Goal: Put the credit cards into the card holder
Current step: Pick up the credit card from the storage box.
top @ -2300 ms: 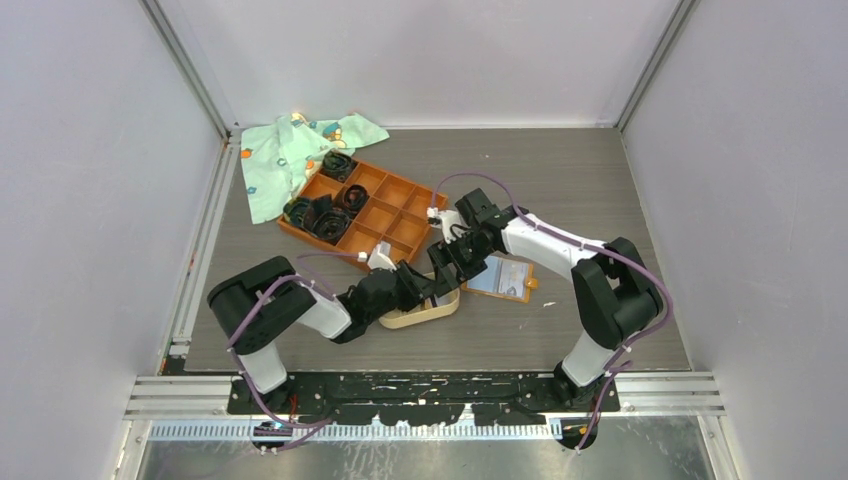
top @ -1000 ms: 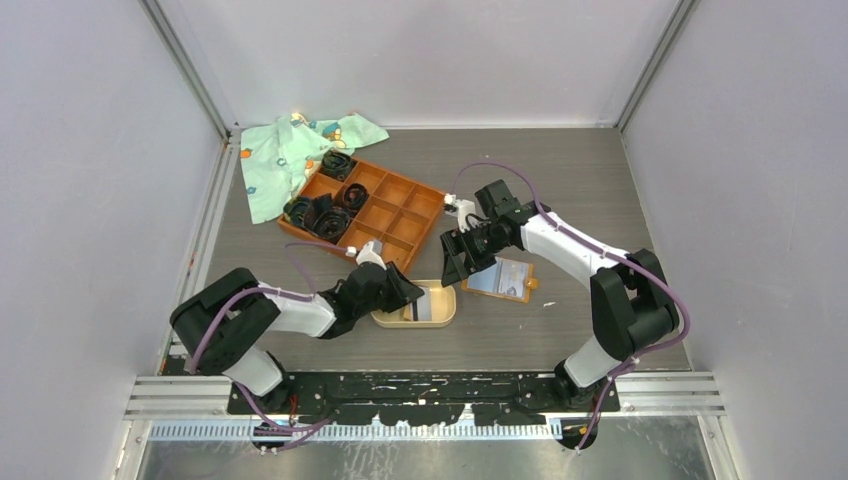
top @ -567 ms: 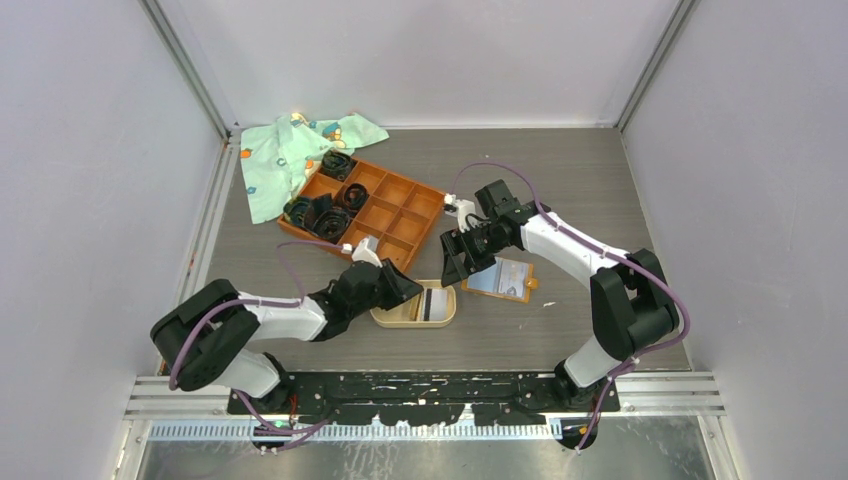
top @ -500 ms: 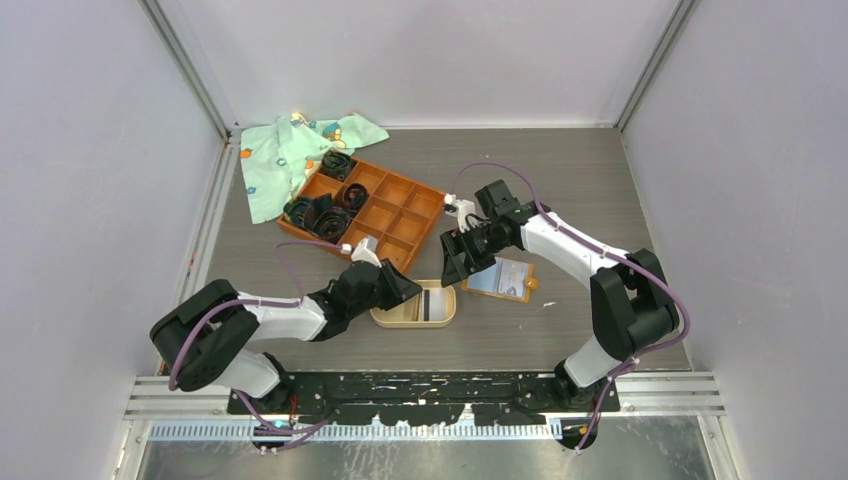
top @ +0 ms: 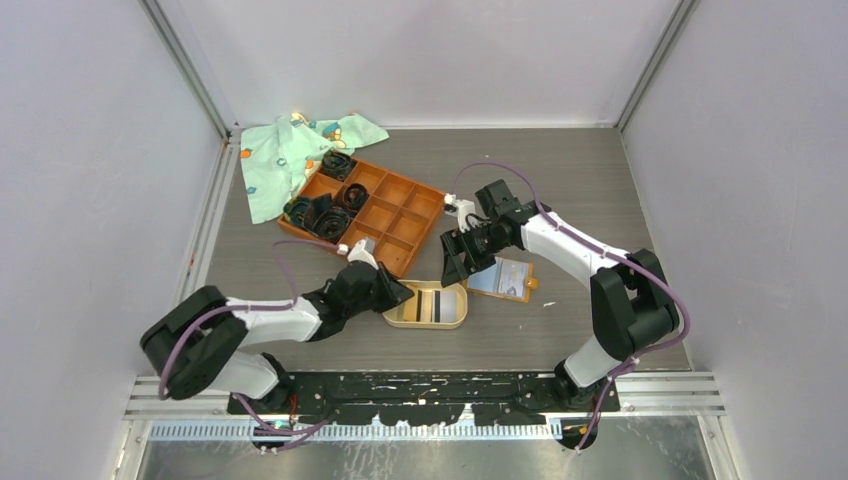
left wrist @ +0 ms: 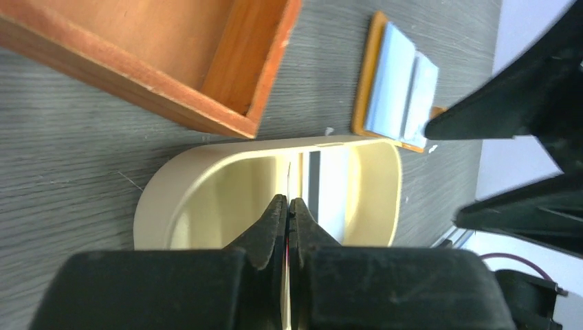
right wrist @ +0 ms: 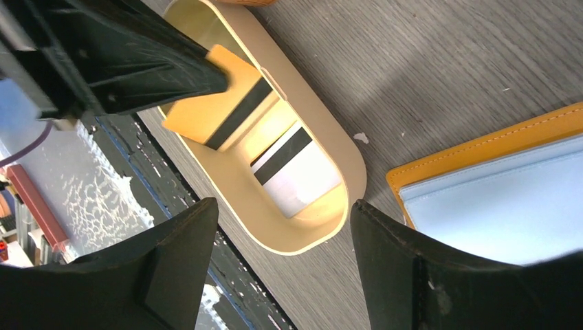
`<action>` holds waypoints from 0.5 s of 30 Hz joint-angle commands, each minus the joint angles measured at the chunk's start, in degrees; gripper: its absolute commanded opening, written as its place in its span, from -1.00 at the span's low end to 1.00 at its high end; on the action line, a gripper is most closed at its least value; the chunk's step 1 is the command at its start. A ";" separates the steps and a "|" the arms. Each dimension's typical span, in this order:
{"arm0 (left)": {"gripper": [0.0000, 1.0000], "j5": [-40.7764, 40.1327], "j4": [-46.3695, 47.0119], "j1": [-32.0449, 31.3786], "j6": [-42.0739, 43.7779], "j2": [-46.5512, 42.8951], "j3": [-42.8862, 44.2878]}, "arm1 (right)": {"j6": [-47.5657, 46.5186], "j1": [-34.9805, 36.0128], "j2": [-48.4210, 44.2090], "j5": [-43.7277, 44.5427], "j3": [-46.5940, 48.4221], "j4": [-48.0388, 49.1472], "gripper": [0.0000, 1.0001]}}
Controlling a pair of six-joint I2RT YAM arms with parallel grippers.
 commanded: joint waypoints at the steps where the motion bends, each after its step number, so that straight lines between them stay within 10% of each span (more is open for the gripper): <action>1: -1.00 -2.61 -5.35 0.35 6.43 -9.74 1.40 | -3.31 -0.30 -3.59 -3.00 1.03 -0.93 0.52; 15: -1.00 14.98 23.03 0.70 17.93 -19.27 -1.40 | -19.99 -5.14 -18.24 -31.11 -4.58 -0.78 0.54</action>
